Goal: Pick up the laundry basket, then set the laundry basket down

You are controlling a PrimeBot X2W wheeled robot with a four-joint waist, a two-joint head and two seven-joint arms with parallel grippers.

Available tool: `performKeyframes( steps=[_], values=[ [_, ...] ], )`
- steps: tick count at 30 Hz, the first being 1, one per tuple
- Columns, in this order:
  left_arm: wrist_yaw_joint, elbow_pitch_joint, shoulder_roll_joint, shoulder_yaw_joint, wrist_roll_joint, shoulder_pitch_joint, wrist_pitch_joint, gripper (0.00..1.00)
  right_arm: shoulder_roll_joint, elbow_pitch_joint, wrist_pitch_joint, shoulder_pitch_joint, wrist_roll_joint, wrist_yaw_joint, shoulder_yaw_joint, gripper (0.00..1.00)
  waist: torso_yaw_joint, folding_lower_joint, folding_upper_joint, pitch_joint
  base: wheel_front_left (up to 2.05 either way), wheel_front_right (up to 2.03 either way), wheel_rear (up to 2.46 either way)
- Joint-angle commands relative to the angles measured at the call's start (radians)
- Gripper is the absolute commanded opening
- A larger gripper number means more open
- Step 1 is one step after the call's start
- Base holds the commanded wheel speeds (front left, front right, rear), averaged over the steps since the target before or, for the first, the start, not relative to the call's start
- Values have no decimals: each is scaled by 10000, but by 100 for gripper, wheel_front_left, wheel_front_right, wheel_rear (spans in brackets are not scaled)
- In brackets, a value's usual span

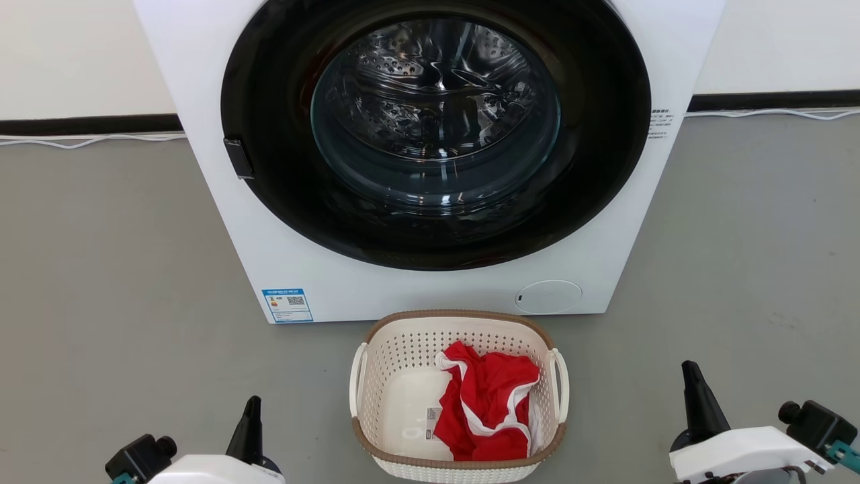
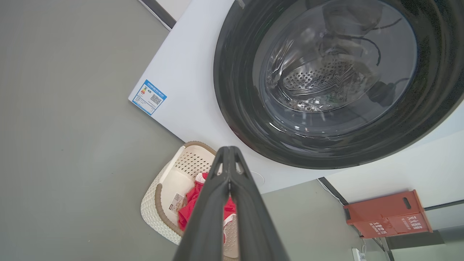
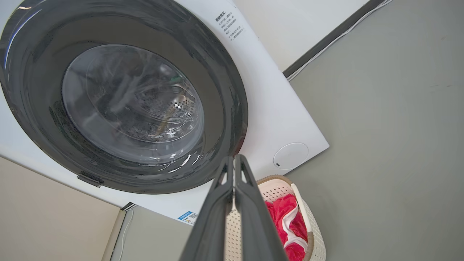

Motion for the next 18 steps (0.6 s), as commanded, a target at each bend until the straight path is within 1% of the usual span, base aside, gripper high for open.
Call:
performKeyframes(
  steps=[1, 18],
  values=[
    [-137, -331, 83, 215, -309, -531, 66, 0, -40, -323, 130, -409, 377, 34, 25, 0, 3, -1, -1, -1, 0, 0, 0],
    [-335, -553, 102, 487, -2073, -646, 567, 0, -42, -552, 623, -472, 2506, 43, -88, 0, 37, -1, -1, -11, 0, 0, 0]
  ],
)
